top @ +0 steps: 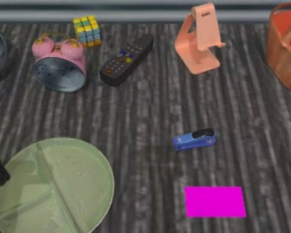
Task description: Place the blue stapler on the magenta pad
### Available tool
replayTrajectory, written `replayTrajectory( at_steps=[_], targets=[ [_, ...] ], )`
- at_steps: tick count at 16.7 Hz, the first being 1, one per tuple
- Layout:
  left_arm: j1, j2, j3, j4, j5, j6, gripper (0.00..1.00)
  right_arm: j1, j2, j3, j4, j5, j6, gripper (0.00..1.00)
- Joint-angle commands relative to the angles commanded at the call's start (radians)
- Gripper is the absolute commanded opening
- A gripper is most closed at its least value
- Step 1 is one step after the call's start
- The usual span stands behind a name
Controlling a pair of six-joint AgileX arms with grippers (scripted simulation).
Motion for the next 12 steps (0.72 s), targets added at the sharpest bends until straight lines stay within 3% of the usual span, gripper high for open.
replayTrajectory(
  at_steps=[6,12],
  targets=[
    [0.000,0.000,0.000,0.000,0.000,0.000,1.00,0.038,0.102,0.103,-0.073,-0.006,-0.072,1.00],
    [0.000,0.000,0.000,0.000,0.000,0.000,1.00,0.161,0.565,0.531,-0.352,-0.005,-0.342,1.00]
  ],
)
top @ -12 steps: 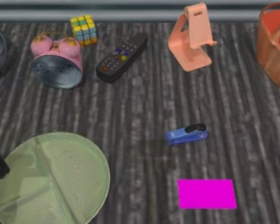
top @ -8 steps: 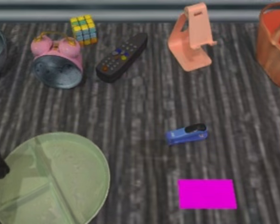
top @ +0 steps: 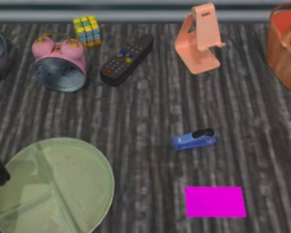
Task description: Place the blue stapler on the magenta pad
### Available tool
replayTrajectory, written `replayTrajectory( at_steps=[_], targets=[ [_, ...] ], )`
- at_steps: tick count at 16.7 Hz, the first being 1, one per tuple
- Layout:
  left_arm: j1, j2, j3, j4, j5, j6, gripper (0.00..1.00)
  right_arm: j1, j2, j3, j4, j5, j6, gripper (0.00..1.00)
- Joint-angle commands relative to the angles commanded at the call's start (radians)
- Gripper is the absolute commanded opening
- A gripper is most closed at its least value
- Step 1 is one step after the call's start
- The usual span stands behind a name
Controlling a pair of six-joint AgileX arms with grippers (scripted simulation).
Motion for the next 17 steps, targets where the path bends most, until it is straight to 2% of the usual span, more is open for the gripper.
replayTrajectory(
  at_steps=[10,17],
  targets=[
    [0.000,0.000,0.000,0.000,0.000,0.000,1.00,0.255,1.133,0.875,-0.618,0.010,-0.570,1.00],
    [0.000,0.000,0.000,0.000,0.000,0.000,1.00,0.374,1.581,1.303,-0.878,0.007,-0.831,1.00]
  ],
)
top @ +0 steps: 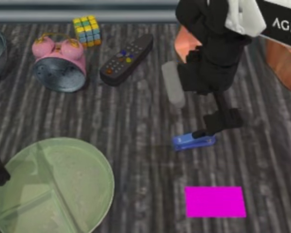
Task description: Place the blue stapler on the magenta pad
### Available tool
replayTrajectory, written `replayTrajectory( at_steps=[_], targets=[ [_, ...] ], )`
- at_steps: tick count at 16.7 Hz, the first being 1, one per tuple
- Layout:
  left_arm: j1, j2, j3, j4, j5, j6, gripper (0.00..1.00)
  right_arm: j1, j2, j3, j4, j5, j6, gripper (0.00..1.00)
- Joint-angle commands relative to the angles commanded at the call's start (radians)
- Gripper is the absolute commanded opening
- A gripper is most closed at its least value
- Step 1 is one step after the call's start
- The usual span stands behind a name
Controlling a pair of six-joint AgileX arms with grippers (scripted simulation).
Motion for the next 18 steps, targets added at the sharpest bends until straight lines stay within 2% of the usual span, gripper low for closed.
replayTrajectory(
  at_steps=[3,10,18],
  targets=[
    [0.000,0.000,0.000,0.000,0.000,0.000,1.00,0.018,0.072,0.074,-0.035,-0.001,-0.041,1.00],
    [0.000,0.000,0.000,0.000,0.000,0.000,1.00,0.016,0.079,0.063,-0.019,-0.001,-0.043,1.00],
    [0.000,0.000,0.000,0.000,0.000,0.000,1.00,0.021,0.164,-0.139,0.270,0.000,-0.040,1.00]
  ],
)
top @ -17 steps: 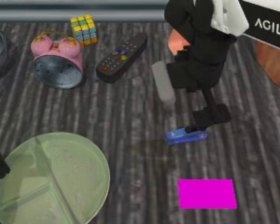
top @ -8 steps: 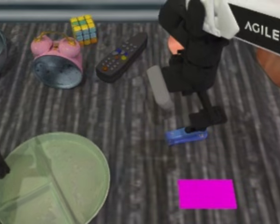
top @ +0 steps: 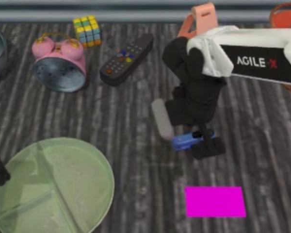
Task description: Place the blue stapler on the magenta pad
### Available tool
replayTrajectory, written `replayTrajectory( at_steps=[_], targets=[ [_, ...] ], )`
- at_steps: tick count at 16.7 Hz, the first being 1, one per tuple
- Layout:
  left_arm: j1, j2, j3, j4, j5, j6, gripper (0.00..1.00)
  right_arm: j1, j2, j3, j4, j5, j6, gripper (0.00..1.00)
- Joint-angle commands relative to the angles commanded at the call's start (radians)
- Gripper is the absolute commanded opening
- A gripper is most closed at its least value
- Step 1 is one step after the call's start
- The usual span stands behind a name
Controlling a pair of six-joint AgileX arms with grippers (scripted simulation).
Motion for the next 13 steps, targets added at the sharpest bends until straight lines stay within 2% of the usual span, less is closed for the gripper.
replayTrajectory(
  at_steps=[6,13],
  targets=[
    [0.000,0.000,0.000,0.000,0.000,0.000,1.00,0.000,0.011,-0.025,0.032,0.000,0.000,1.00],
    [0.000,0.000,0.000,0.000,0.000,0.000,1.00,0.000,0.011,-0.025,0.032,0.000,0.000,0.47]
  ],
)
